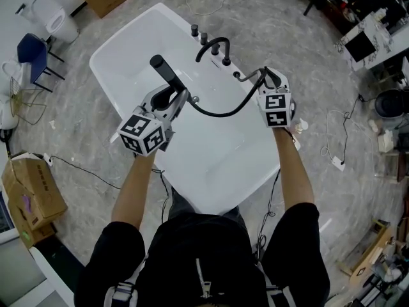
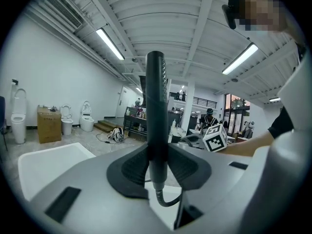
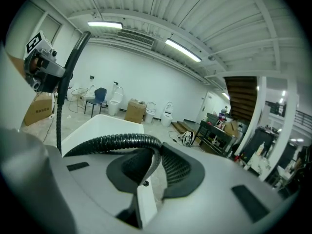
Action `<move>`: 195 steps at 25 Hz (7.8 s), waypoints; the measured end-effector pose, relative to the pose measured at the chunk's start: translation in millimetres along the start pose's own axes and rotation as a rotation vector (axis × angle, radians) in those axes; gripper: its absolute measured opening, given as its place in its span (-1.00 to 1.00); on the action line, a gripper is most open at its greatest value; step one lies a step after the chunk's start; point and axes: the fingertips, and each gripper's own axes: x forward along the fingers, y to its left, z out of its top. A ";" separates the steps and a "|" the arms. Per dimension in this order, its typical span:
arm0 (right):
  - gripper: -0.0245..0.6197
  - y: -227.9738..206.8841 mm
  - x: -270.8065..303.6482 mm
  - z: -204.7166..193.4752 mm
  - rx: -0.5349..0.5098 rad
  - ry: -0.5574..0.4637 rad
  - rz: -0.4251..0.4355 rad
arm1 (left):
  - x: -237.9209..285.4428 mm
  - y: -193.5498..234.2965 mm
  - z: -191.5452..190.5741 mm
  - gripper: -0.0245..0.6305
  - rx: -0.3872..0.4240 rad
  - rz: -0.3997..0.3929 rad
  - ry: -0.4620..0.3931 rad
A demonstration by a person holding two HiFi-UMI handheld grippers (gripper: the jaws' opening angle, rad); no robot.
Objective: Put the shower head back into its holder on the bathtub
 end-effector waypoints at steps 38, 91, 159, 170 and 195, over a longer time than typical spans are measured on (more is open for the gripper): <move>-0.70 0.2 80.3 -48.0 0.007 0.048 -0.053 | 46.1 51.4 -53.7 -0.51 -0.044 -0.001 0.003; -0.66 92.7 207.9 -259.9 0.155 0.308 0.093 | 86.9 107.1 -136.9 -0.52 -0.047 -0.028 -0.054; -0.91 151.3 -57.9 -313.4 0.657 0.302 0.096 | 238.8 14.5 -136.8 -0.52 0.107 -0.115 -0.039; -0.91 179.0 -79.5 -341.8 0.703 0.363 0.110 | 277.0 35.8 -178.9 -0.52 0.108 -0.069 0.012; -0.90 234.7 -110.7 -400.4 0.853 0.412 0.112 | 368.6 60.8 -288.3 -0.52 0.220 -0.040 0.154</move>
